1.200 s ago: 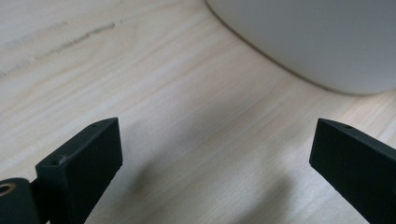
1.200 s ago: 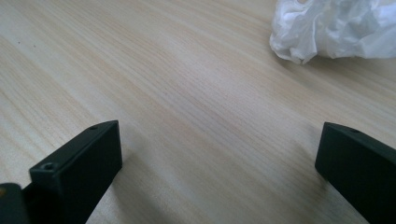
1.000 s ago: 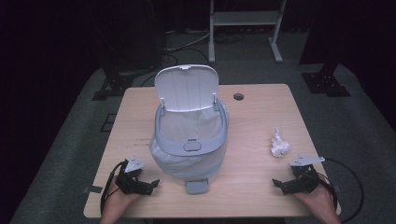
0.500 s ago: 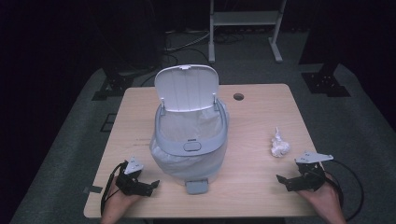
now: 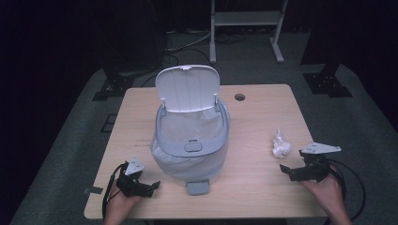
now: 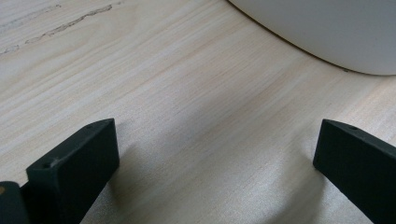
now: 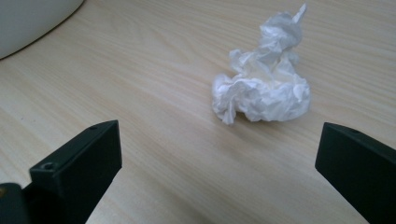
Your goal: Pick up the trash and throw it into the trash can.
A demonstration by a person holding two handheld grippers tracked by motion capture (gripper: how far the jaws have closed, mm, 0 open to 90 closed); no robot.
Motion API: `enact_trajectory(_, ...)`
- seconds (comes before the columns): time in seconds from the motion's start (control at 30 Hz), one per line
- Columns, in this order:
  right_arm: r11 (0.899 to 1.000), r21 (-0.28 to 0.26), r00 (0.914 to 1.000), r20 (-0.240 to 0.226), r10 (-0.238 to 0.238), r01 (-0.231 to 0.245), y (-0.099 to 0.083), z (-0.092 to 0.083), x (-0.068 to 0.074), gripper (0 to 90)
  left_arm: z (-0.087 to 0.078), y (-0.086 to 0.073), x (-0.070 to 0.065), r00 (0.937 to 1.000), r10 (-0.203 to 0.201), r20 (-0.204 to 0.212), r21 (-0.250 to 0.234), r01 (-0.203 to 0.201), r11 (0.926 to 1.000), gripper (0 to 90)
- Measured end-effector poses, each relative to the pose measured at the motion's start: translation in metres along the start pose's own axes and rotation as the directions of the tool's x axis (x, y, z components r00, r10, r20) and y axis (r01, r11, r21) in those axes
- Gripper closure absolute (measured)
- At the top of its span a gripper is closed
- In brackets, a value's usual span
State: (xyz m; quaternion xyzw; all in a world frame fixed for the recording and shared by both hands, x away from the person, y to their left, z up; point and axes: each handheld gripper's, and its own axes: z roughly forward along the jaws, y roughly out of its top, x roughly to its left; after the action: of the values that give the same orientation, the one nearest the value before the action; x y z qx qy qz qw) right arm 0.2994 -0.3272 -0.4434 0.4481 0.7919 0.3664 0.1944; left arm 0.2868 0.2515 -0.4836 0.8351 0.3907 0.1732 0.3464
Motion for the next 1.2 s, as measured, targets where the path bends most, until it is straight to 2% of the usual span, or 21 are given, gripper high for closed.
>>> enact_trajectory(0.3,1.0,-0.01,0.9997,0.0,0.022,-0.022,0.014,0.008,-0.008,0.0,0.0,0.0,0.0,1.0,-0.002,0.001,0.0,0.002,1.0,0.0)
enact_trajectory(0.6,1.0,-0.019,0.9998,0.005,0.017,-0.017,0.024,0.016,-0.012,0.0,0.0,0.0,0.0,1.0,-0.003,0.001,0.0,0.003,1.0,0.0)
enact_trajectory(1.0,0.999,-0.01,0.9995,0.006,0.032,-0.032,0.035,0.037,-0.024,0.0,0.0,0.0,0.0,1.0,0.003,0.002,0.003,-0.003,1.0,0.0)
enact_trajectory(1.2,0.999,0.004,0.9993,-0.015,0.034,-0.034,0.035,0.051,-0.031,0.2,0.0,0.0,0.0,1.0,0.003,0.001,0.003,-0.003,1.0,0.0)
